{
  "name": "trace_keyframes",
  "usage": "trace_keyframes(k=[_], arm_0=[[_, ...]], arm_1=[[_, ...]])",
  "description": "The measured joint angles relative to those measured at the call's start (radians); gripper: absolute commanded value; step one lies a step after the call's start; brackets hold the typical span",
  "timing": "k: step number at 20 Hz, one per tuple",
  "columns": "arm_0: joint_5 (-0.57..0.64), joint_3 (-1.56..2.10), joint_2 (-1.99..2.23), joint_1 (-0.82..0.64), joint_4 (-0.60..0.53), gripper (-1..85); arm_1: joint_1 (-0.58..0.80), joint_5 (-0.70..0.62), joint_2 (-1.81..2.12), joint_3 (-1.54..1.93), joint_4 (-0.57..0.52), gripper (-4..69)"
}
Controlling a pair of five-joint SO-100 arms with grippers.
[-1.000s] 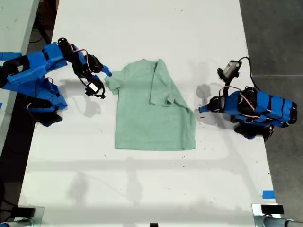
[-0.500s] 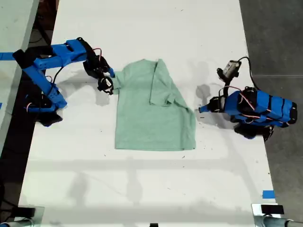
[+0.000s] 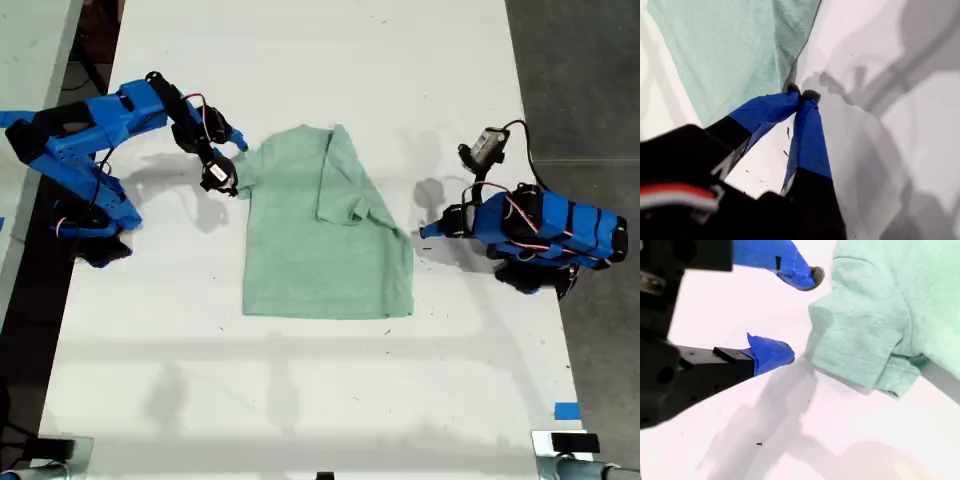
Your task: Fold t shirt
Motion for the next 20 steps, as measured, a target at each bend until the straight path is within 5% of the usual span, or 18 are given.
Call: trace_keyframes(k=[7, 8, 9, 12, 20], arm_0=[[-0.041, -0.018, -0.316, 0.058, -0.087, 19.7], [-0.040, -0.032, -0.344, 0.061, -0.089, 14.9], [-0.043, -0.038, -0.370, 0.061, -0.091, -0.1], [-0.060, -0.067, -0.411, 0.055, -0.083, -0.1], [-0.110, -0.371, -0.388, 0.069, 0.242, -0.1]], arm_1=[[0.000, 0.000, 0.000, 0.000, 0.000, 1.7], [0.000, 0.000, 0.000, 0.000, 0.000, 1.7], [0.000, -0.002, 0.000, 0.000, 0.000, 1.7], [0.000, -0.002, 0.000, 0.000, 0.000, 1.7], [0.000, -0.008, 0.000, 0.000, 0.000, 1.7]])
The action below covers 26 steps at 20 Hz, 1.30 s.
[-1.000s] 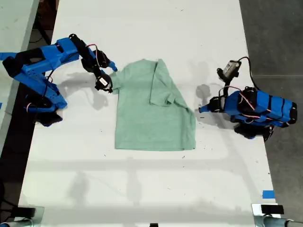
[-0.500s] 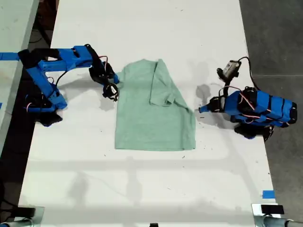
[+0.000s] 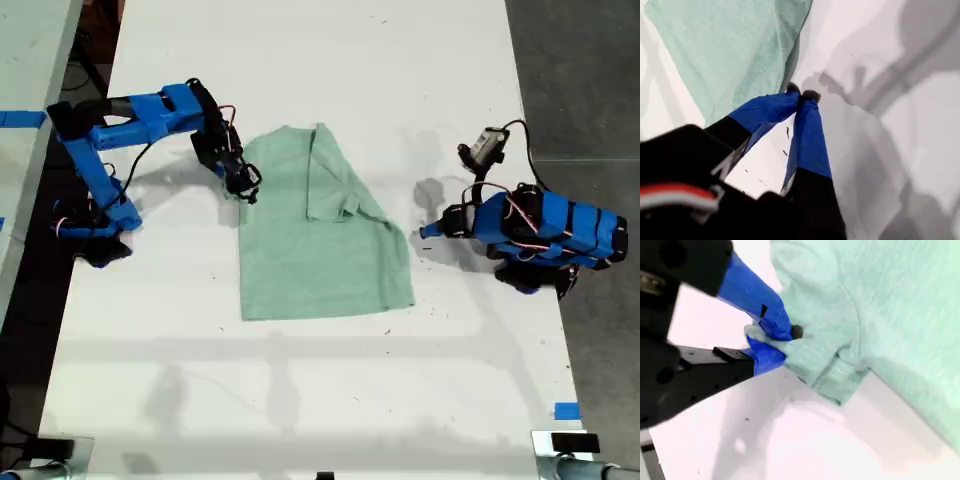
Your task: Fold t shirt
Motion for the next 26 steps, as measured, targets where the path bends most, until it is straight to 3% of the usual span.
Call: trace_keyframes(k=[3, 7, 11, 14, 17, 20, 26], arm_0=[[0.046, -0.264, -0.069, 0.084, 0.023, -0.1], [0.209, -0.626, -0.316, 0.247, 0.023, -0.1], [0.331, -0.692, -0.460, 0.348, -0.015, 1.8], [0.353, -0.693, -0.537, 0.374, -0.021, 36.0], [0.413, -0.693, -0.563, 0.376, -0.041, 27.6], [0.399, -0.693, -0.541, 0.376, -0.015, 25.4], [0.103, -0.465, 0.038, 0.259, 0.160, 17.7]], arm_1=[[0.000, 0.000, 0.000, 0.000, 0.000, 1.7], [0.000, 0.000, 0.000, 0.000, 0.000, 1.6], [0.000, 0.000, 0.000, 0.000, 0.000, 1.6], [0.000, 0.000, 0.000, 0.000, 0.000, 1.6], [0.000, 0.000, 0.000, 0.000, 0.000, 1.6], [0.000, 0.000, 0.000, 0.000, 0.000, 1.6], [0.000, 0.000, 0.000, 0.000, 0.000, 1.5]])
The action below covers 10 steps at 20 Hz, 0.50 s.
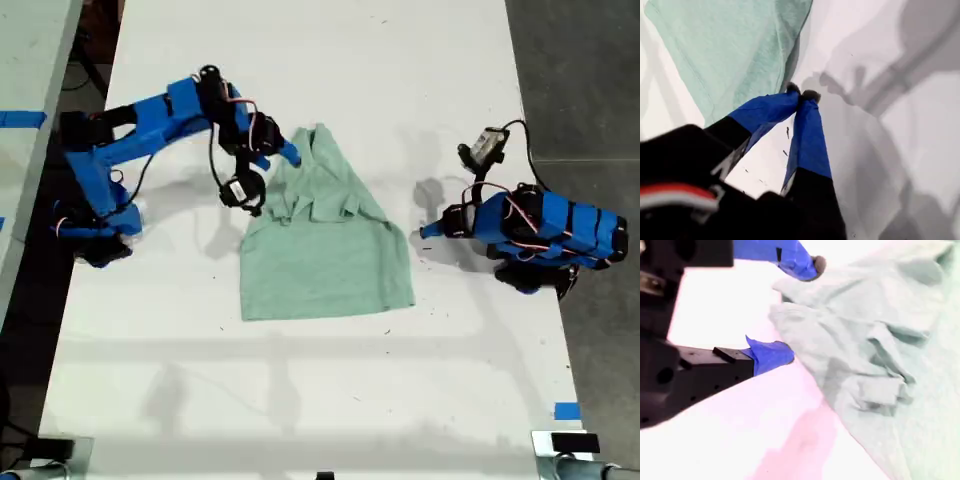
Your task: Fold t shirt
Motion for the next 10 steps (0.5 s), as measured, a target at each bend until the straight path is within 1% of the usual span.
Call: trace_keyframes(k=[1, 2, 3, 5, 6, 8, 9, 10], arm_0=[[-0.057, 0.100, 0.156, -0.037, 0.005, 8.4], [-0.098, 0.225, 0.327, -0.074, -0.011, 1.4], [-0.117, 0.382, 0.518, -0.109, -0.055, -0.1], [-0.152, 0.716, 0.905, -0.112, -0.173, -0.1], [-0.172, 0.888, 1.104, -0.067, -0.249, -0.1], [-0.225, 1.218, 1.474, 0.077, -0.408, -0.1], [-0.238, 1.370, 1.609, 0.132, -0.472, -0.1], [-0.239, 1.508, 1.730, 0.166, -0.499, -0.1]], arm_1=[[0.000, -0.002, 0.000, 0.000, 0.000, 1.5], [0.000, -0.002, 0.000, 0.000, 0.000, 1.5], [0.000, -0.002, 0.000, 0.000, 0.000, 1.5], [0.000, -0.002, 0.000, 0.000, 0.000, 1.5], [0.000, -0.002, 0.000, 0.000, 0.000, 1.5], [0.000, -0.002, 0.000, 0.000, 0.000, 1.5], [0.000, -0.002, 0.000, 0.000, 0.000, 1.5], [0.000, -0.002, 0.000, 0.000, 0.000, 1.5]])
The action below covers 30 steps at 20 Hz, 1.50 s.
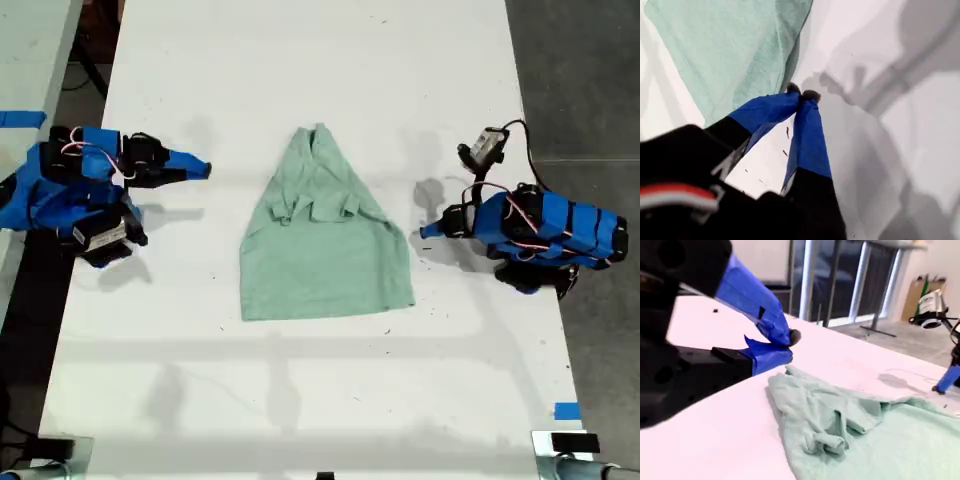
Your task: Fold t shirt
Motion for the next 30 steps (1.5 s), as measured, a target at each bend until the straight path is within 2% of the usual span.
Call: trace_keyframes(k=[2, 5, 9, 11, 12, 16, 19, 20, 21, 30], arm_0=[[0.005, 0.206, 0.175, 0.014, -0.008, 1.2], [0.110, 0.273, 0.221, -0.020, -0.012, -0.1], [0.175, 0.396, 0.244, -0.196, 0.014, 0.0], [0.242, 0.396, 0.245, -0.328, 0.023, 3.1], [0.256, 0.397, 0.245, -0.348, 0.023, 3.2], [0.261, 0.400, 0.245, -0.308, 0.031, 1.2], [0.270, 0.400, 0.245, -0.298, 0.032, 7.6], [0.273, 0.400, 0.245, -0.298, 0.032, 6.1], [0.275, 0.400, 0.245, -0.296, 0.032, -0.1], [0.276, 0.403, 0.245, -0.255, 0.032, -0.1]], arm_1=[[0.000, 0.000, 0.000, 0.000, 0.000, 1.5], [0.000, 0.000, 0.000, 0.000, 0.000, 1.5], [0.000, 0.000, 0.000, 0.000, 0.000, 1.5], [0.000, 0.000, 0.000, 0.000, 0.000, 1.5], [0.000, 0.000, 0.000, 0.000, 0.000, 1.5], [0.000, 0.000, 0.000, 0.000, 0.000, 1.5], [0.000, 0.000, 0.000, 0.000, 0.000, 1.5], [0.000, 0.000, 0.000, 0.000, 0.000, 1.5], [0.000, 0.000, 0.000, 0.000, 0.000, 1.5], [0.000, 0.000, 0.000, 0.000, 0.000, 1.5]])
